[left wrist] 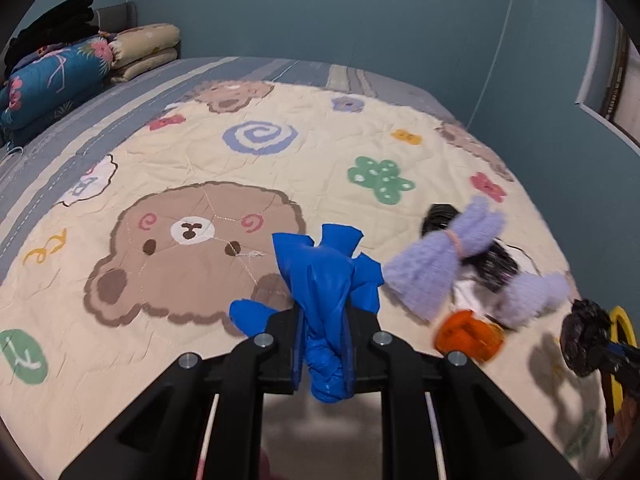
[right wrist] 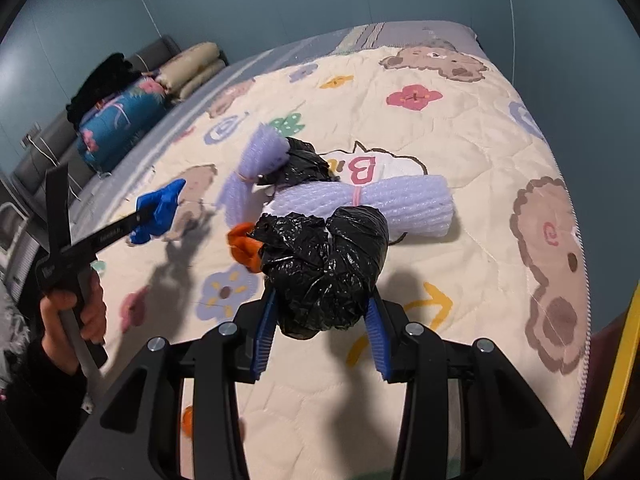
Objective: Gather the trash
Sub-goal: 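Grasp the blue glove with the left gripper while the right grasps the black bag, then carry the blue glove and black bag over the yellow-rimmed bin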
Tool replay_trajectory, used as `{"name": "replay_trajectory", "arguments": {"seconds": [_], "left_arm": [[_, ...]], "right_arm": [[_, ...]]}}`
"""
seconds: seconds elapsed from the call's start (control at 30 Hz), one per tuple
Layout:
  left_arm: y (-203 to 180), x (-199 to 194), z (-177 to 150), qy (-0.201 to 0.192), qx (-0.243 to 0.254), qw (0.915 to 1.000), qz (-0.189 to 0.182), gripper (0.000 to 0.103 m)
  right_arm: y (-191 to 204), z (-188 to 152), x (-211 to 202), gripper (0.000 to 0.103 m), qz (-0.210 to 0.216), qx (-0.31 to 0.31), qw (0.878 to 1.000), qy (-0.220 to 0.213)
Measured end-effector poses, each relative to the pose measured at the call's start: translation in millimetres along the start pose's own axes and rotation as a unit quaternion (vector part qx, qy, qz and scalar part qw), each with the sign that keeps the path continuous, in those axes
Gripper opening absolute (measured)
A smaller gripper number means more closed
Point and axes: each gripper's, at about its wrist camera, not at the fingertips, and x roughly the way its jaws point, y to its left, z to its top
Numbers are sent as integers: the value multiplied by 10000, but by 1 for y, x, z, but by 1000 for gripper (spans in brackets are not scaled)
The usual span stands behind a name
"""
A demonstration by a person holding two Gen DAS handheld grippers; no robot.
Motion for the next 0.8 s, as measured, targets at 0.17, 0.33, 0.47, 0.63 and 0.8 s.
{"name": "replay_trajectory", "arguments": {"seconds": [0.17,0.33,0.47,0.63,0.8], "left_arm": [[-16,-29,-16,24,80,9998,-186,14],[-37,-53,-30,21,168,9985,-512,14],[-58,-70,-36,-2,209,9970,-747,14],[-91,-95,-37,-95,411,9944,-967,14],[-125,-118,-36,-160,679,9909,-1152,14]], "right_arm": [[-3,-10,-24,39,259,218,9994,49],[-5,-25,-51,39,320,267,9991,64],[-12,-33,-85,39,347,384,9986,-141],[-19,-40,-127,39,345,416,9976,-438],[-30,-46,-164,39,344,470,9958,-709]]}}
